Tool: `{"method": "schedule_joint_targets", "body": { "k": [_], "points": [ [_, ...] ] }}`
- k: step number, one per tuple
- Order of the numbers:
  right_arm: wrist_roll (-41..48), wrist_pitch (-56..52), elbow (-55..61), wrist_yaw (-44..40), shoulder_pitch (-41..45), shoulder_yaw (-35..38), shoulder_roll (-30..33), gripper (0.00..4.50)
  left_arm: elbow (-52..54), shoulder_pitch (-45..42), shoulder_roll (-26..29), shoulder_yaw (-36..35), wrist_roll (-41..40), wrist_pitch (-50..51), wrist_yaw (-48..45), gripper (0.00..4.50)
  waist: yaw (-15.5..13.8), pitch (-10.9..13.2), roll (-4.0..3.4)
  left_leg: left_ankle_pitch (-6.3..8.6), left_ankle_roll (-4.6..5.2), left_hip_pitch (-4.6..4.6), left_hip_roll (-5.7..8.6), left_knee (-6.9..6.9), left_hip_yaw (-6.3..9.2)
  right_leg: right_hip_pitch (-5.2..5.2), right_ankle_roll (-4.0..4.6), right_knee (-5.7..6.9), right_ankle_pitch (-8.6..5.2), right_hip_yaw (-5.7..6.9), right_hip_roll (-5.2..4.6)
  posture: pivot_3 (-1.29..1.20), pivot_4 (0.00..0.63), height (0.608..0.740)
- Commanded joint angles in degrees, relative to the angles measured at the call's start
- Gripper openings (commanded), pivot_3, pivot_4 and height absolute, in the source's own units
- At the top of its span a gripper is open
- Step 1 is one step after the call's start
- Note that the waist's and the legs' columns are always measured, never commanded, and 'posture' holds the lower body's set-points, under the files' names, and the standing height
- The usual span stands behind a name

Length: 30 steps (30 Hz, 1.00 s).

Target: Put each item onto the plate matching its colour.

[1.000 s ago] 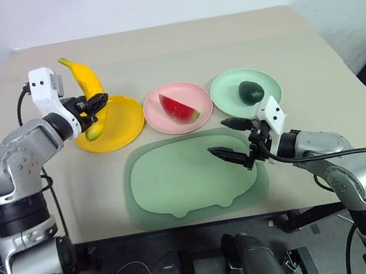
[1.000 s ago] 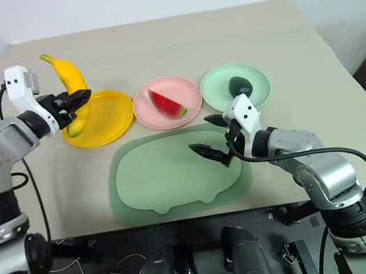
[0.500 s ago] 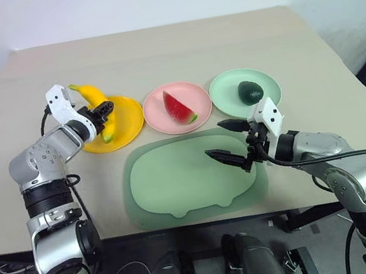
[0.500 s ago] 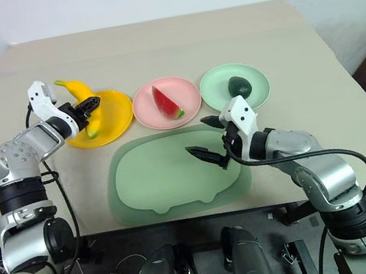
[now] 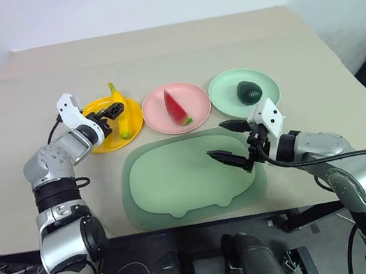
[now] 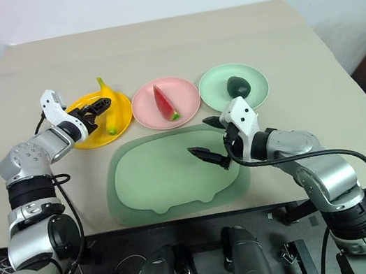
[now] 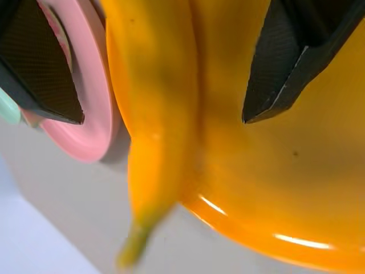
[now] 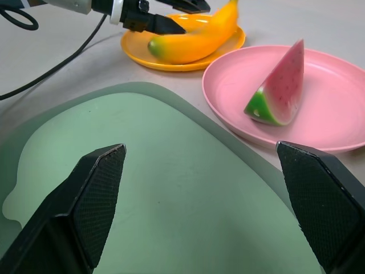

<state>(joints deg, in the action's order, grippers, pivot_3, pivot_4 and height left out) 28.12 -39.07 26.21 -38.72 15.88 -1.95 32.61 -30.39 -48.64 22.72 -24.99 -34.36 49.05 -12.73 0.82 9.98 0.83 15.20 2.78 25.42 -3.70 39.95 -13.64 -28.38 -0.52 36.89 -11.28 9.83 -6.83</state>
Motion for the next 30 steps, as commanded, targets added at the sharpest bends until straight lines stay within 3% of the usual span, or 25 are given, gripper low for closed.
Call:
{"method": "schedule_joint_targets", "body": {
  "k": [1, 14, 19, 26, 30],
  "points": [
    [0.48, 0.83, 2.52, -0.18, -0.02, 1.08, 0.53, 4.5, 2.33, 0.23, 3.56, 0.55, 0.87, -1.3, -3.26, 4.46, 0.02, 0.0, 0.01, 0.0, 0.0, 0.0, 0.0, 0.01, 0.0, 0.0, 0.0, 0.01, 0.0, 0.0, 0.0, 0.0, 0.15, 0.696],
    [0.89, 1.86, 2.16, 0.81, -1.06, 1.81, -0.71, 4.5, 18.91, 15.3, 16.8, 3.79, 0.78, -4.37, -22.78, 4.46, -0.05, 0.01, 0.01, 0.01, -0.01, 0.01, 0.0, 0.02, -0.01, -0.07, 0.17, 0.07, -0.12, -0.01, -0.08, 0.0, 0.15, 0.696],
    [1.1, 2.83, 1.89, 2.06, -1.74, 3.02, -2.11, 4.5, 25.86, 25.92, 22.09, 4.92, 4.43, -14.99, -33.12, 4.46, 0.21, 0.01, 0.01, 0.01, -0.03, 0.01, 0.0, -0.09, -0.04, -0.15, 0.19, 0.03, -0.12, -0.04, -0.09, 0.0, 0.15, 0.696],
    [5.48, 1.9, 3.39, -0.41, -4.06, 5.68, -1.33, 4.5, 34.56, 38.09, 20.2, 0.02, -0.26, -30.04, -46.67, 4.46, 0.08, 0.0, -0.02, 0.0, -0.05, 0.02, -0.01, -0.38, -0.08, -0.09, 0.33, -0.5, -0.03, -0.04, -0.02, 0.0, 0.15, 0.696],
    [9.92, 0.09, 5.49, -3.4, -5.54, 7.5, 1.21, 4.5, 37.83, 44.96, 18.58, 1.38, 0.13, -36.88, -52.48, 4.46, 0.14, -0.01, -0.03, -0.02, -0.08, -0.04, 0.01, -0.72, -0.22, -0.12, 0.34, -0.75, 0.01, -0.06, 0.0, 0.0, 0.15, 0.696]
  ]
}}
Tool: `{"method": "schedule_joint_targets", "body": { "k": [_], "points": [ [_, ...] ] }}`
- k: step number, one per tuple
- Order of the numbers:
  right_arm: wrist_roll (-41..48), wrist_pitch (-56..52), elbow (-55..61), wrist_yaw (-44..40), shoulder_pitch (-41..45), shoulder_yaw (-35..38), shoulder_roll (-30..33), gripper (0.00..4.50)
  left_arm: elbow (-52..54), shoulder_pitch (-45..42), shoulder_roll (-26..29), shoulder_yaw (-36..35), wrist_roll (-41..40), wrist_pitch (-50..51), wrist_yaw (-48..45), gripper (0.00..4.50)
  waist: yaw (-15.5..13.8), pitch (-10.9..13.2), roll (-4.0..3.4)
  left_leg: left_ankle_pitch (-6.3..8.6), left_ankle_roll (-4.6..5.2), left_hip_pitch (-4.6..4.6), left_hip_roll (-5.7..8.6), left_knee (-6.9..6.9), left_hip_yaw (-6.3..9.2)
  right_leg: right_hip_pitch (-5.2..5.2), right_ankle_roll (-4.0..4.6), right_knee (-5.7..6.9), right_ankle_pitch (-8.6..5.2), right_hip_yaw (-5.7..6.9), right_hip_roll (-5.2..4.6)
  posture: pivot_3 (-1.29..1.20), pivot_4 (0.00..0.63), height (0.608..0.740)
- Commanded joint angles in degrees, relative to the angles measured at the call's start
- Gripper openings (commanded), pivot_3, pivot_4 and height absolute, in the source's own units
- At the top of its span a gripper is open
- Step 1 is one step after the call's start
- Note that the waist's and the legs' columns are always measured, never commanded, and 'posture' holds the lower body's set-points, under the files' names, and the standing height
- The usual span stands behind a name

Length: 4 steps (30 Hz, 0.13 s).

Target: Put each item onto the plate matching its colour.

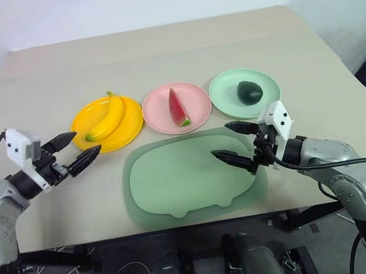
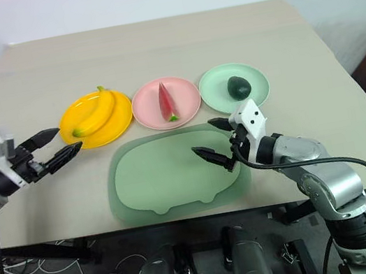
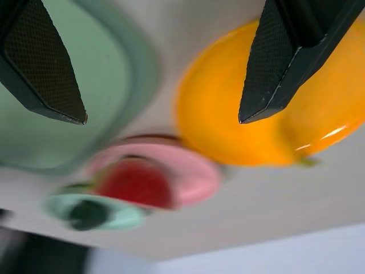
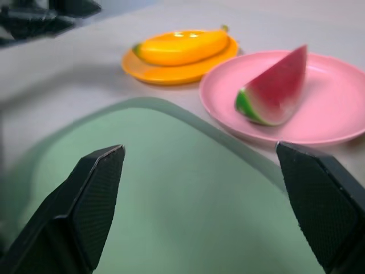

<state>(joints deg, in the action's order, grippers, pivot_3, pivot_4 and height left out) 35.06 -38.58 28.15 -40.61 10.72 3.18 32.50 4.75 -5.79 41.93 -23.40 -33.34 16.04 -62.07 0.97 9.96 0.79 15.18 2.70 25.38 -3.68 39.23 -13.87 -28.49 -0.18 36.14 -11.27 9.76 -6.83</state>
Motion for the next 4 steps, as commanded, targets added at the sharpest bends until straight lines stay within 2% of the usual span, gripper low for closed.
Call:
{"method": "schedule_joint_targets", "body": {
  "k": [1, 4],
  "points": [
    [3.38, -0.52, 3.75, -1.54, -0.49, 2.72, 1.71, 4.5, 2.98, 3.01, -0.95, 0.05, -1.23, -4.2, -3.83, 4.46, -0.03, 0.0, 0.01, -0.02, -0.02, -0.01, 0.0, -0.03, 0.01, -0.01, 0.0, 0.0, -0.01, 0.0, 0.02, 0.0, 0.15, 0.696],
    [4.83, -1.06, 4.01, -2.05, -0.7, 3.99, 2.98, 4.5, 1.83, 4.14, -2.16, 0.69, -1.18, -7.05, -6.23, 4.46, -0.1, 0.0, 0.01, -0.08, -0.12, -0.01, -0.02, -0.03, 0.07, -0.02, 0.0, 0.03, -0.01, 0.03, 0.04, 0.0, 0.15, 0.696]
  ]
}}
